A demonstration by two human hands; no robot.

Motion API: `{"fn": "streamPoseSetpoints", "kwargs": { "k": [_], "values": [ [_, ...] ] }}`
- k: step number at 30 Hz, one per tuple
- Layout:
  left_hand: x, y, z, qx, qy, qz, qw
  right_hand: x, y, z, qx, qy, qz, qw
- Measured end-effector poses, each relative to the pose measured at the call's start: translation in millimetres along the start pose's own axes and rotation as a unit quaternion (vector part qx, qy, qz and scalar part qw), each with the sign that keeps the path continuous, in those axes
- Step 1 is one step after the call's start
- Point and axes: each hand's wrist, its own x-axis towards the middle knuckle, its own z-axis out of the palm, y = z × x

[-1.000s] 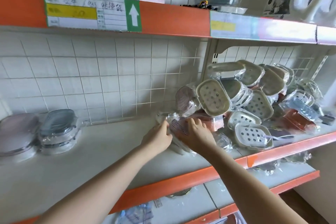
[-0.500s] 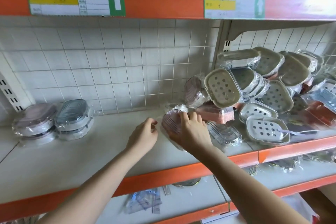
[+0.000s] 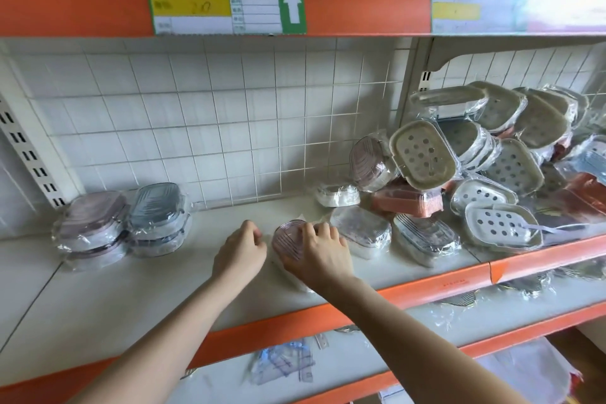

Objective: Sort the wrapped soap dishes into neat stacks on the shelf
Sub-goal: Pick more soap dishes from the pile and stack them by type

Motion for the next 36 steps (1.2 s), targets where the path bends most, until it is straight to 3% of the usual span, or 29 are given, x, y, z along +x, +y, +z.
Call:
{"fn": "streamPoseSetpoints", "kwargs": {
  "k": [4,12,15,19,25,36],
  "values": [
    [4.8,-2.7,-1.0,-0.007,-0.033,0.02,0.999,-0.3,-18.6,9.1,0.002,0.022,0.031,0.999],
    [18.6,7.2,0.3,-0.011,-0.056,0.034,0.998,13.5,-14.5,-2.4,0.089,-0.113,-0.007,0.99],
    [17.1,13.9,1.9,0.029,-0.057,0.031,0.997,17.0,-0.5,-13.6,0.087,-0.081,-0.014,0.993],
    [9.1,32.9,14.6,0.093,-0.054,0.008,0.994,25.4,29.2,-29.8,-0.004,-0.012,0.041,0.999],
    [12.8,52.4,41.4,0.162,-0.101,-0.031,0.981,36.6,78.8,-30.8,-0.059,-0.063,0.093,0.992],
    [12.1,48.0,37.0,0.149,-0.046,-0.029,0.987,34.0,89.0,-18.6,-0.007,-0.076,0.114,0.991]
  ]
}}
